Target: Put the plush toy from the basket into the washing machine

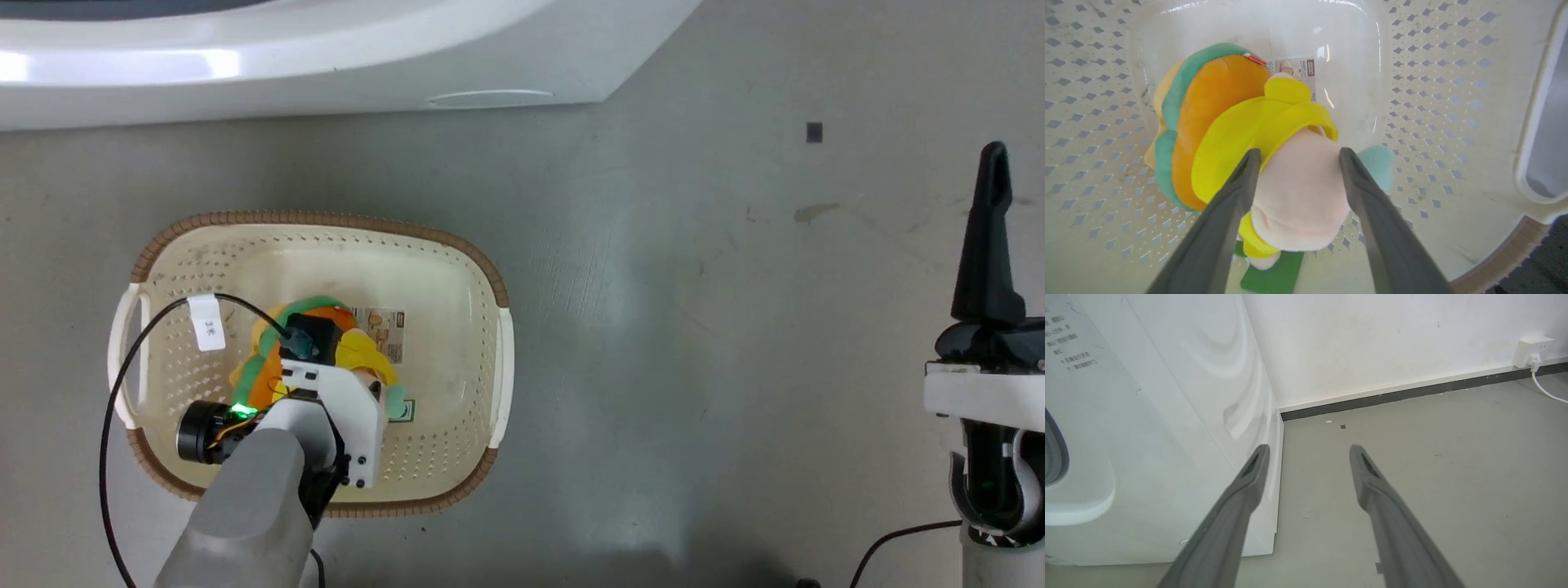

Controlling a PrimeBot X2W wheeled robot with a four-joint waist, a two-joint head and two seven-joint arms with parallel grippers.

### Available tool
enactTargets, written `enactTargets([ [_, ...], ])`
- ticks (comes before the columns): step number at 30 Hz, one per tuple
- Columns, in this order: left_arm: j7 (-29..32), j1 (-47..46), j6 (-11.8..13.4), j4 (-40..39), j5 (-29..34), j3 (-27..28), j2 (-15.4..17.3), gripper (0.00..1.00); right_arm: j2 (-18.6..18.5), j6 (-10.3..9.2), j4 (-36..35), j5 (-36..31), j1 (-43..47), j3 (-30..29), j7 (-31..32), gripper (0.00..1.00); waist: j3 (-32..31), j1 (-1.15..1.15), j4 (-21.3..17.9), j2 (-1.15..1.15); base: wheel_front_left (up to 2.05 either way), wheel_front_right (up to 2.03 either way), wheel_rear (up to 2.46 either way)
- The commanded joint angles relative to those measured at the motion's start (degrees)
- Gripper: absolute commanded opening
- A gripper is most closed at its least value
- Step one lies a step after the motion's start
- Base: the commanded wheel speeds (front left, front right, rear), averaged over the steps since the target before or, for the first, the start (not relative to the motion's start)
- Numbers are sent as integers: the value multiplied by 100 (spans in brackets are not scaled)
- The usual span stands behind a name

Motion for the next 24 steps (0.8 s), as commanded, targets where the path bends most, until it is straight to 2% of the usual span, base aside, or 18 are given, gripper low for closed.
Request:
enactTargets([
  [1, 49, -182, 14, 171, -61, -42, 45, 100, -2, 3, -68, 96, -162, -42, -58, 100, 122, 0, -12, 0, 0, 0, 0],
  [24, -113, -1208, 107, 1465, -659, -346, 156, 100, -2, 3, -330, 477, -608, -247, -320, 100, 1131, 0, -92, 0, 0, 0, 0],
])
